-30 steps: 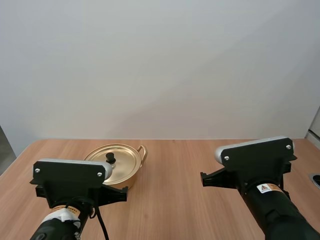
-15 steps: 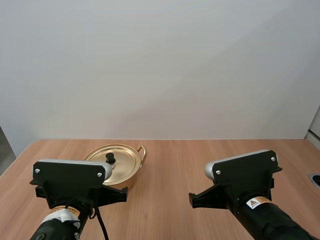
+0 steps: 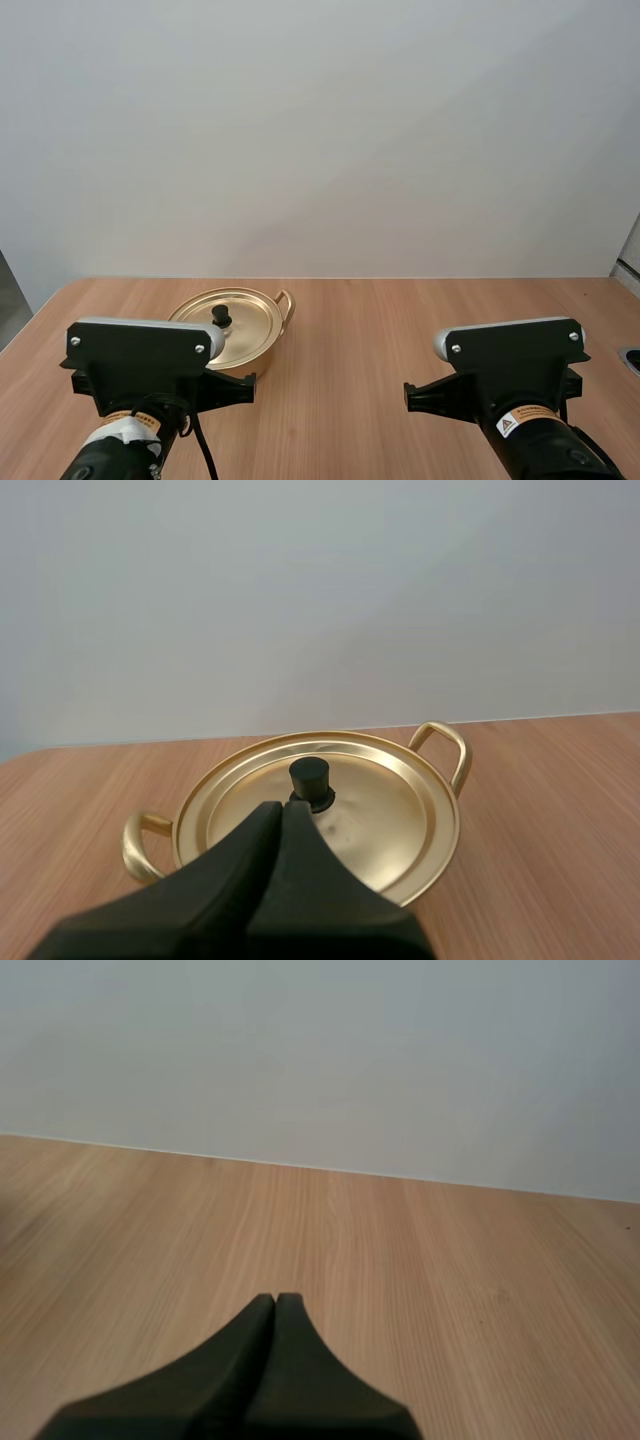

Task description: Open the pot, put the car inside, and close it

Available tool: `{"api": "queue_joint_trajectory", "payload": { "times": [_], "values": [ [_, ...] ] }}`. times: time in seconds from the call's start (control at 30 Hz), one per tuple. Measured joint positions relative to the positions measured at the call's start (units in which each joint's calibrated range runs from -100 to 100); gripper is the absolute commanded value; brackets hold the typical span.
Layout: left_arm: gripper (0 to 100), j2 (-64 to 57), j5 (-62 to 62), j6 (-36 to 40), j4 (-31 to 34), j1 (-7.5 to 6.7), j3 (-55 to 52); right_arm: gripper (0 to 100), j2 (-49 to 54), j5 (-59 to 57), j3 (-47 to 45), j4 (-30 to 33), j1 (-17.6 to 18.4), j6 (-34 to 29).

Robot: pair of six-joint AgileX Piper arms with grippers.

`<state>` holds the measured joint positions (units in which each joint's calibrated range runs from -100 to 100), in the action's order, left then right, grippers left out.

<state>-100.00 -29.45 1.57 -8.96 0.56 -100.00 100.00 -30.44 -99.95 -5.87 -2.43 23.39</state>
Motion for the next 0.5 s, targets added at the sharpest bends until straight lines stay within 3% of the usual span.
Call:
{"api": "queue_joint_trajectory", "payload": {
  "times": [0.1, 0.23, 0.5],
  "values": [
    [0, 0.0, 0.0, 0.0, 0.0, 0.00, 0.0, 0, 0.0, -1.0, 0.0, 5.9, 0.0, -5.3],
    [0, 0.0, 0.0, 0.0, 0.0, 0.00, 0.0, 0, 0.0, -1.0, 0.0, 7.8, 0.0, -8.8],
    [0, 0.0, 0.0, 0.0, 0.0, 0.00, 0.0, 0, 0.0, -1.0, 0.0, 7.9, 0.3, -8.8]
  ]
}}
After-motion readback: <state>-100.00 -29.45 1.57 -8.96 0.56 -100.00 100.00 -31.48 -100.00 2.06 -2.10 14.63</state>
